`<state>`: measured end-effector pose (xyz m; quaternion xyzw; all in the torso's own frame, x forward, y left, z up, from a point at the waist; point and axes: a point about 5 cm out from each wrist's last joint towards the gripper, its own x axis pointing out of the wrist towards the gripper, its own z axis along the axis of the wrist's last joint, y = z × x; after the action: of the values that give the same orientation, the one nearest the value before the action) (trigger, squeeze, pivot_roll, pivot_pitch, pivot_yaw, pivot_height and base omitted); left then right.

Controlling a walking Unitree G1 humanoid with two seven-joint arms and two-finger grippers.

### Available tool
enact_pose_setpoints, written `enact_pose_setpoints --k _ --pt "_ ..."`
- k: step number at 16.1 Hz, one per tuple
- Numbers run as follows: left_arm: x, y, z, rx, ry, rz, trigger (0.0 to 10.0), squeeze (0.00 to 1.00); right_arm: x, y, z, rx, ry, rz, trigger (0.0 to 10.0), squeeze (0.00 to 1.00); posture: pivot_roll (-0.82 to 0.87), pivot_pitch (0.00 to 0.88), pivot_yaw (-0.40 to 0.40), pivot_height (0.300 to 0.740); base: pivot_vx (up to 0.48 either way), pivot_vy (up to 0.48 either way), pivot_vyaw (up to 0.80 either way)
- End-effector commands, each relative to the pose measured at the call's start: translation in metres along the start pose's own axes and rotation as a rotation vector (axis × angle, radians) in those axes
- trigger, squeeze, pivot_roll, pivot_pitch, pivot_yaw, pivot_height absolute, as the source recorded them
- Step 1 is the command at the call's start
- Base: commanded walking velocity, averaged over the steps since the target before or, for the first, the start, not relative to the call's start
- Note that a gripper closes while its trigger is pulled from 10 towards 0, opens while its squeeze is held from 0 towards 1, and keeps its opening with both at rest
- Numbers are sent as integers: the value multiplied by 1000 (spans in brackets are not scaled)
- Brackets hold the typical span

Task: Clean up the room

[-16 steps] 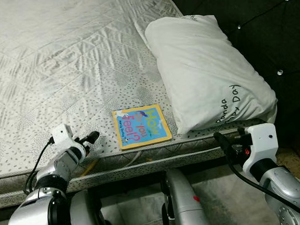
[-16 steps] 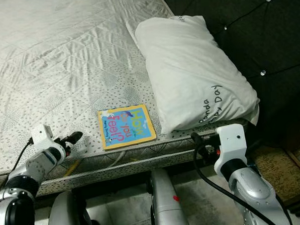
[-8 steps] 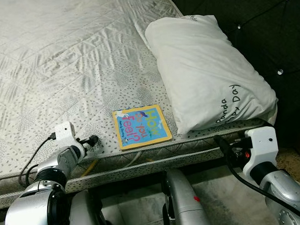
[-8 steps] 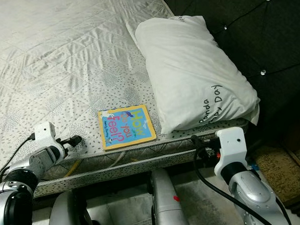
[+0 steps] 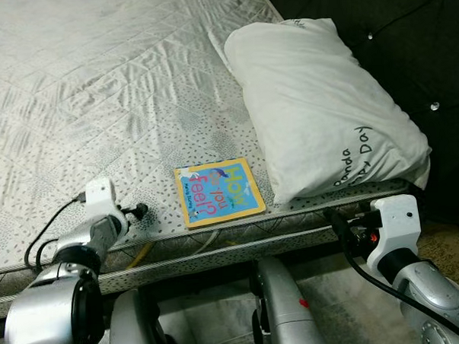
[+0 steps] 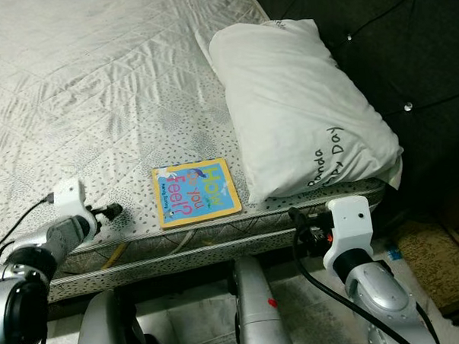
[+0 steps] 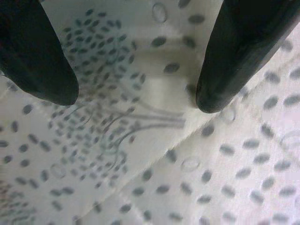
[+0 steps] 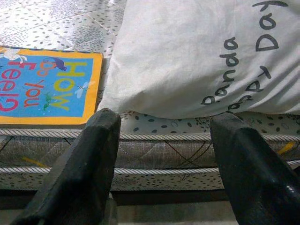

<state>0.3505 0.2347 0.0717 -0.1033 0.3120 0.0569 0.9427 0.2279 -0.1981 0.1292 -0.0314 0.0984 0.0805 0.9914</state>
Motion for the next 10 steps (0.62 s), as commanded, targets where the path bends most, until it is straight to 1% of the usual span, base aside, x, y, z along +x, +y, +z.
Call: enact_pose_setpoints --k 1,5,6,8,10 --pt "1 -4 -4 17 25 -4 10000 0 -3 0 1 2 1 -5 10000 0 -319 163 -28 567 0 0 0" --pt "4 -24 -5 89 33 -59 10000 0 -3 0 2 6 -4 -8 10000 0 -324 161 -25 567 0 0 0" --pt "5 -31 -10 110 49 -84 10000 0 -2 1 2 8 -6 -8 10000 0 -324 160 -24 567 0 0 0" --pt "5 -34 -13 118 58 -90 10000 0 -2 1 3 9 -6 -7 10000 0 -323 160 -25 567 0 0 0" --pt "6 -40 -20 137 75 -113 10000 0 -1 3 2 12 -5 -1 10000 0 -323 156 -25 567 0 0 0"
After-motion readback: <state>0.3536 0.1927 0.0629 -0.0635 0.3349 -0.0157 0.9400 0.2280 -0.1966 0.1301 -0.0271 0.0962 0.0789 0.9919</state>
